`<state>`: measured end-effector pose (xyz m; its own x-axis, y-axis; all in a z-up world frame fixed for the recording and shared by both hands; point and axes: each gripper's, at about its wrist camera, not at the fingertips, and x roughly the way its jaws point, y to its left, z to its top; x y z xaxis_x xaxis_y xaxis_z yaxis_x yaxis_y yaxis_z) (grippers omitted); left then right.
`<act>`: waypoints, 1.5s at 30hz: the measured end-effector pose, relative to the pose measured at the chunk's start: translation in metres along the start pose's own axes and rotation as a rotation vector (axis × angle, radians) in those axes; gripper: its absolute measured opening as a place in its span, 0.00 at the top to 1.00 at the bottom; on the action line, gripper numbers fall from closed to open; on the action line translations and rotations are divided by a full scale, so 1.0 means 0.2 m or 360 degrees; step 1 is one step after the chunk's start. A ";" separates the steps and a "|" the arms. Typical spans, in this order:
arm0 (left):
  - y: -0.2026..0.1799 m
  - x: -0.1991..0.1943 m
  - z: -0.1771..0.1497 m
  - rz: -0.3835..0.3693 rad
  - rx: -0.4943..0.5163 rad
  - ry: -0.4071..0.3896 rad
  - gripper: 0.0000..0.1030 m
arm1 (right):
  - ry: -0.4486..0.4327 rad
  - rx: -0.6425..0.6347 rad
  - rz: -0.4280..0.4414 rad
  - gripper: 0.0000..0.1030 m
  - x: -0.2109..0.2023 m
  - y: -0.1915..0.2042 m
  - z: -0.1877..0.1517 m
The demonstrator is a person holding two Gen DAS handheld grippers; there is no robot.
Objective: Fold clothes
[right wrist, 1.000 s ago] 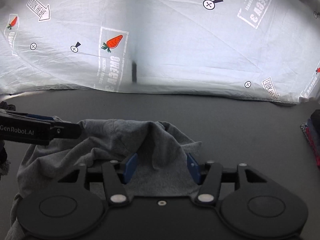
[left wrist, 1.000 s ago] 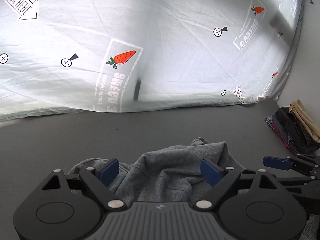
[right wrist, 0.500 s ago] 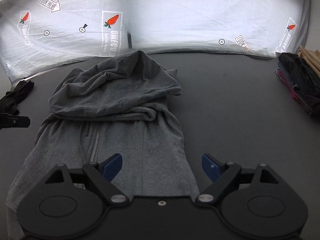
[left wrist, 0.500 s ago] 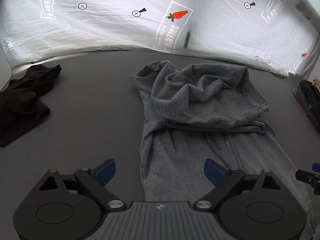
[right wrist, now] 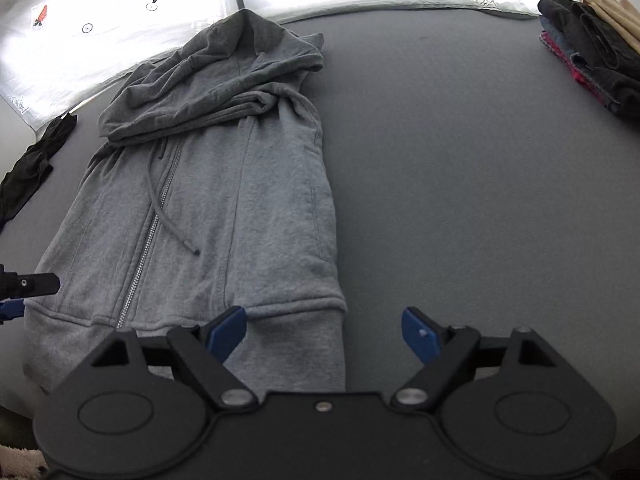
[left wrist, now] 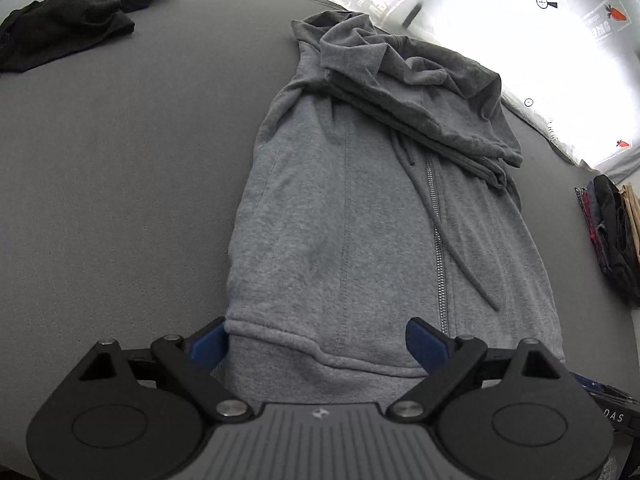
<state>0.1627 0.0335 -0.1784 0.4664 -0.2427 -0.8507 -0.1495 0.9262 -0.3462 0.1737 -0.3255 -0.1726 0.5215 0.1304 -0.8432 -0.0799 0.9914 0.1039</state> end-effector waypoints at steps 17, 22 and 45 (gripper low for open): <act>0.10 -0.04 -0.13 -0.0242 -0.0062 0.0108 0.35 | 0.0103 -0.0062 0.0195 0.39 -0.01 -0.02 -0.08; 0.15 -0.04 -0.14 -0.0280 -0.0180 0.0108 0.39 | 0.0125 -0.0102 0.0176 0.41 -0.01 -0.01 -0.09; -0.12 -0.43 0.26 -0.0488 -0.0259 -0.0358 0.88 | -0.0319 0.0335 0.0575 0.92 -0.40 -0.08 0.37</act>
<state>0.1709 0.0472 -0.0756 0.6868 -0.4145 -0.5970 -0.1017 0.7586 -0.6436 0.1958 -0.3518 -0.0683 0.6474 0.4473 -0.6171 -0.1231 0.8604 0.4945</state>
